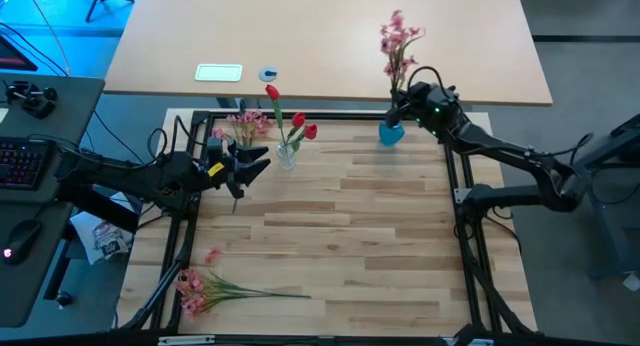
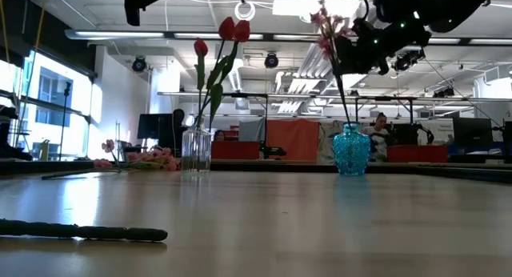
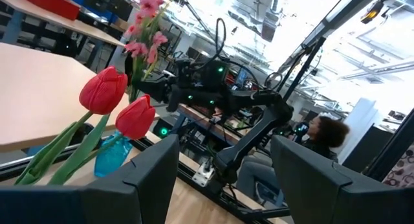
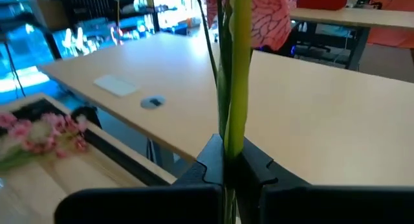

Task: Sort flowers into vase by color
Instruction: Put the right pink flowers into the blue vase

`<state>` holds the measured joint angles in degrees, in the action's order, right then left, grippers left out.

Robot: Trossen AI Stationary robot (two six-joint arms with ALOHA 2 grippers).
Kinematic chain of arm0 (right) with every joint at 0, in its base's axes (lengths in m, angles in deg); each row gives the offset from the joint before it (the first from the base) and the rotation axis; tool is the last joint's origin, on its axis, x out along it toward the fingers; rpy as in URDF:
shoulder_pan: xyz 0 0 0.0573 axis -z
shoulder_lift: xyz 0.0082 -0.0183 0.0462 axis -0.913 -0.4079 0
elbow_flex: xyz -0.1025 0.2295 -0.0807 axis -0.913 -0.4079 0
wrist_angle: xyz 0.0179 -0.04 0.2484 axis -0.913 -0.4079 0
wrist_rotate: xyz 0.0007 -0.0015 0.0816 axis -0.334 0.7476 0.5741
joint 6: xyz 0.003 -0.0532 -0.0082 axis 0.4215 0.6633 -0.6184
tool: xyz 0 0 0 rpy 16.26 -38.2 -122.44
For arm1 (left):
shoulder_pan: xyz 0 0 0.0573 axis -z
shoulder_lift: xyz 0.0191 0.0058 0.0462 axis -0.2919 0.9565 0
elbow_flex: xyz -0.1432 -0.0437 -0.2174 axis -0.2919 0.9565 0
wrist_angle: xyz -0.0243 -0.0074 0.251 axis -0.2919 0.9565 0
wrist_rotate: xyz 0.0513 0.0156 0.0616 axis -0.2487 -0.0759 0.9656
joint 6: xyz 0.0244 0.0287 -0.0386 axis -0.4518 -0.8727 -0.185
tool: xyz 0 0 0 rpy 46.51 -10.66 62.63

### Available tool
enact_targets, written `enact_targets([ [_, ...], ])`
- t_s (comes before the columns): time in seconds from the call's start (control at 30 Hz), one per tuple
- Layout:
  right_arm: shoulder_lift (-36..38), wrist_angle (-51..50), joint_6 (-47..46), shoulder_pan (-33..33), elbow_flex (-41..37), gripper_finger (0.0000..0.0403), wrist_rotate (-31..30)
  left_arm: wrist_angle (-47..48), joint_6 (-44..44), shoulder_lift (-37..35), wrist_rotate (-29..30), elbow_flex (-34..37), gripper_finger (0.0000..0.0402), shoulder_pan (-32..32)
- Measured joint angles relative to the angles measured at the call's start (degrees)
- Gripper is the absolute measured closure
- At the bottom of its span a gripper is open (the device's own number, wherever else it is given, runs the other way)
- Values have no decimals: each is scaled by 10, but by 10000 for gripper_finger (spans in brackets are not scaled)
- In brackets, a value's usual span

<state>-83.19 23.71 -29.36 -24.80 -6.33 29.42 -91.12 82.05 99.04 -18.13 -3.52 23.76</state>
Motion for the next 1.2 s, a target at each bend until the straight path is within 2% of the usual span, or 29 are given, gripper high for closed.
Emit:
enact_targets([
  [0.17,37,-17,-12,-12,-2,401,-21,2,-20,0,0,0,170,0],
  [0.33,59,45,-63,-11,-74,401,-54,3,-21,0,0,0,170,0],
  [0.5,59,74,-79,-14,-112,399,-51,3,-21,0,0,0,170,0],
  [0.7,59,77,-77,-14,-111,381,-47,3,-20,0,0,0,170,0],
  [0.8,59,80,-76,-14,-102,354,-40,3,-20,0,0,0,170,0],
  [0.93,59,72,-77,-14,-88,299,-17,3,-20,0,-5,0,170,0],
  [1.2,59,-25,-55,-29,-50,182,-13,8,-20,0,-7,0,170,0],
])
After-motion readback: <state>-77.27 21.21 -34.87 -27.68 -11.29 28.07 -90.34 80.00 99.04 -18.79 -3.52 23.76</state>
